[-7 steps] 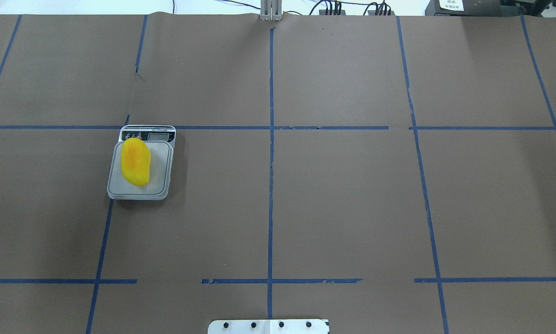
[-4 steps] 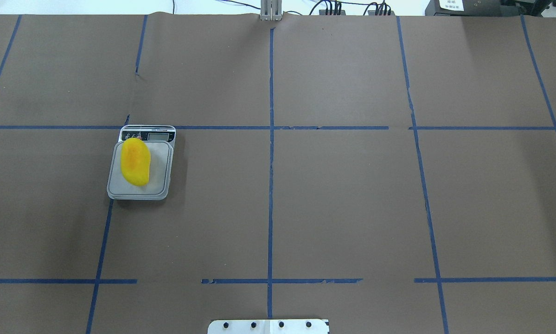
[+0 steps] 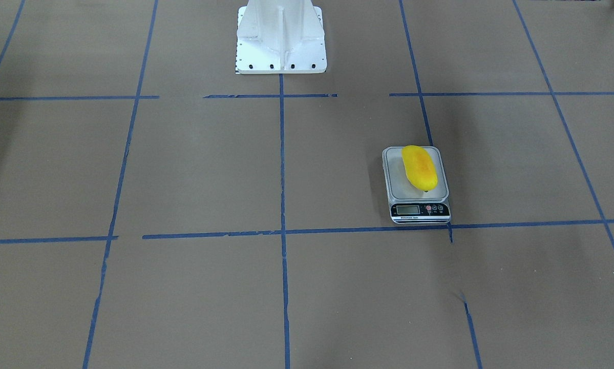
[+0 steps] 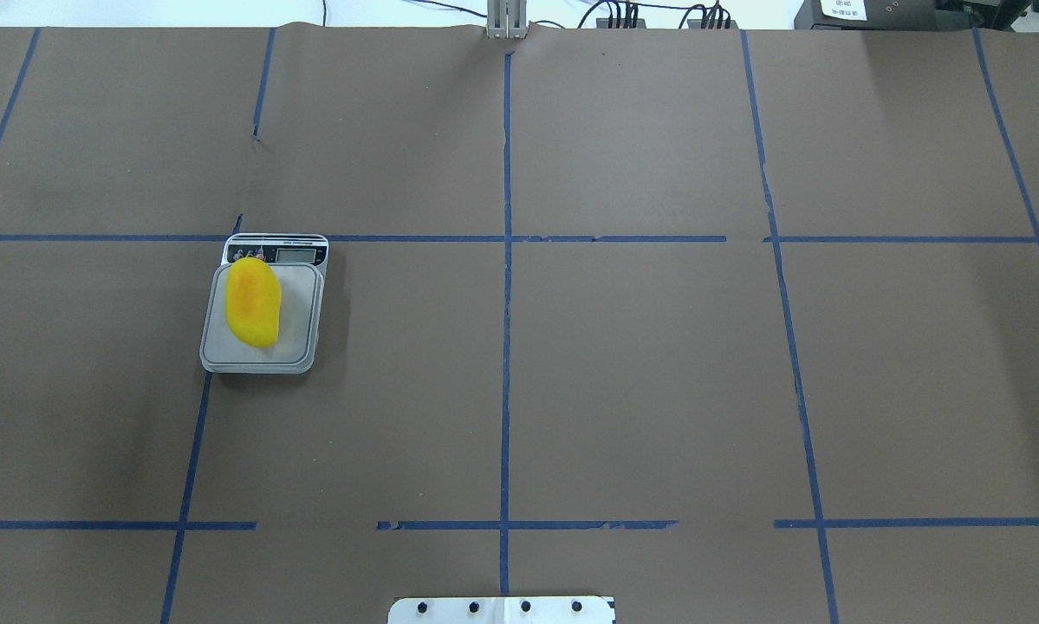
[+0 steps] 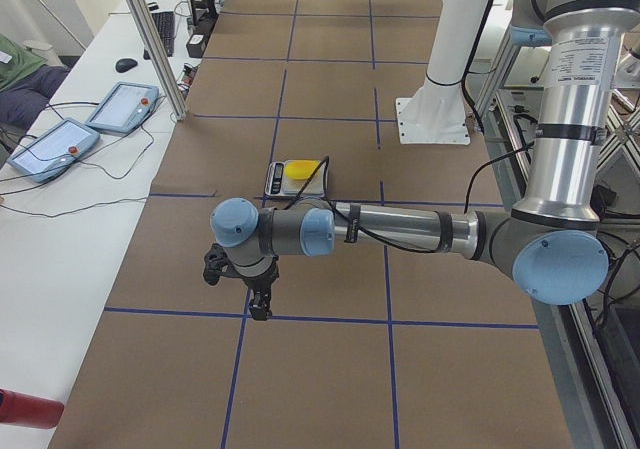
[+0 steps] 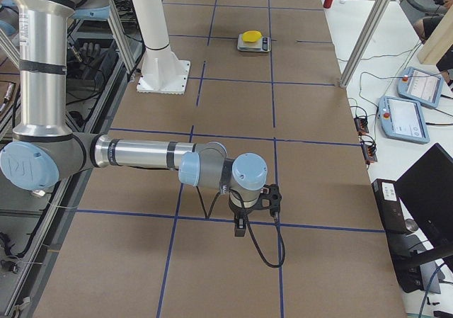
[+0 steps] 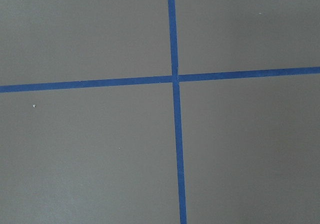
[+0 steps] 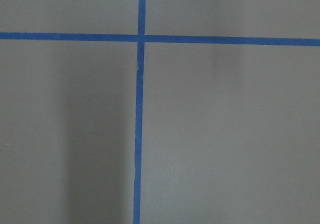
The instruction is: Weigh mango
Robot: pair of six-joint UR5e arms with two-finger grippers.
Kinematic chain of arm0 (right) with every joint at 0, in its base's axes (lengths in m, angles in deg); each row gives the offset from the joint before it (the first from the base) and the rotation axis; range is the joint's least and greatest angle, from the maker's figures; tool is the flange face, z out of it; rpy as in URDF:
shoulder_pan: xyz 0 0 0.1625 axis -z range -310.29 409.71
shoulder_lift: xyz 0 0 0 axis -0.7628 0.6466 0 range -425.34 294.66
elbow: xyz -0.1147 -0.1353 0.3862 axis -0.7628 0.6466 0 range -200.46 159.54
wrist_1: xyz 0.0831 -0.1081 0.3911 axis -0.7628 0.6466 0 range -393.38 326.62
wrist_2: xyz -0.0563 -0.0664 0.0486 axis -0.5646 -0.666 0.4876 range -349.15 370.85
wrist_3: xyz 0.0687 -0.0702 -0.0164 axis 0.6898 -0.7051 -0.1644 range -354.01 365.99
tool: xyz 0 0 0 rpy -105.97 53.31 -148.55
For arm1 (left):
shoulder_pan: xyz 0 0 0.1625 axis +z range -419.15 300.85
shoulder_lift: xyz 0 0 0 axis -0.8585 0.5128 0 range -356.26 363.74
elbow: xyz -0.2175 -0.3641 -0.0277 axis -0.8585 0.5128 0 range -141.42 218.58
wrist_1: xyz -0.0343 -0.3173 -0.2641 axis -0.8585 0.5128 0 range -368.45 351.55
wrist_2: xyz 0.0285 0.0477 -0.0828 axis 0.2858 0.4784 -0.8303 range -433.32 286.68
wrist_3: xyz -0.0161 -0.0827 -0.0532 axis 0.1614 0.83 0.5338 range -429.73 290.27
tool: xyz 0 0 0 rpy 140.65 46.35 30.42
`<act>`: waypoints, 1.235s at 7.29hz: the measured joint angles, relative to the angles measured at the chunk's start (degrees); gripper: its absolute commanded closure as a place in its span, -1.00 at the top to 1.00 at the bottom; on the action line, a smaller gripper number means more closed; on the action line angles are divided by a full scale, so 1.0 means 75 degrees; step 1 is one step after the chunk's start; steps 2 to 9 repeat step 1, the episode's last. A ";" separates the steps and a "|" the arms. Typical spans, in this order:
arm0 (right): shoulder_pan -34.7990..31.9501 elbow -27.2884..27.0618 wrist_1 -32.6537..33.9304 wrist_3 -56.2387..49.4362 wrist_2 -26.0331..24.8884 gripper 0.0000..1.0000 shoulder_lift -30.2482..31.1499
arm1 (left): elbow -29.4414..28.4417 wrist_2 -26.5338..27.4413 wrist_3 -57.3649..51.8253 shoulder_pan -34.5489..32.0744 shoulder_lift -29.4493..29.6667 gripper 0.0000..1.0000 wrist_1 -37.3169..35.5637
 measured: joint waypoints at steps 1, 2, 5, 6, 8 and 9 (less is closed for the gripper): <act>0.0000 0.0000 0.0004 0.0000 0.0000 1.00 0.0002 | -0.0003 0.0001 0.0000 0.0000 0.0000 1.00 0.0000; 0.0000 0.0000 0.0004 0.0000 0.0000 1.00 0.0002 | -0.0003 0.0001 0.0000 0.0000 0.0000 1.00 0.0000; 0.0000 0.0000 0.0004 0.0000 0.0000 1.00 0.0002 | -0.0003 0.0001 0.0000 0.0000 0.0000 1.00 0.0000; 0.0000 0.0000 0.0004 0.0000 0.0000 1.00 0.0002 | -0.0003 0.0001 0.0000 0.0000 0.0000 1.00 0.0000; 0.0000 0.0000 0.0004 0.0000 0.0000 1.00 0.0002 | -0.0003 0.0001 0.0000 0.0000 0.0000 1.00 0.0000; 0.0000 0.0000 0.0004 0.0000 0.0000 1.00 0.0002 | -0.0003 0.0001 0.0000 0.0000 0.0000 1.00 0.0000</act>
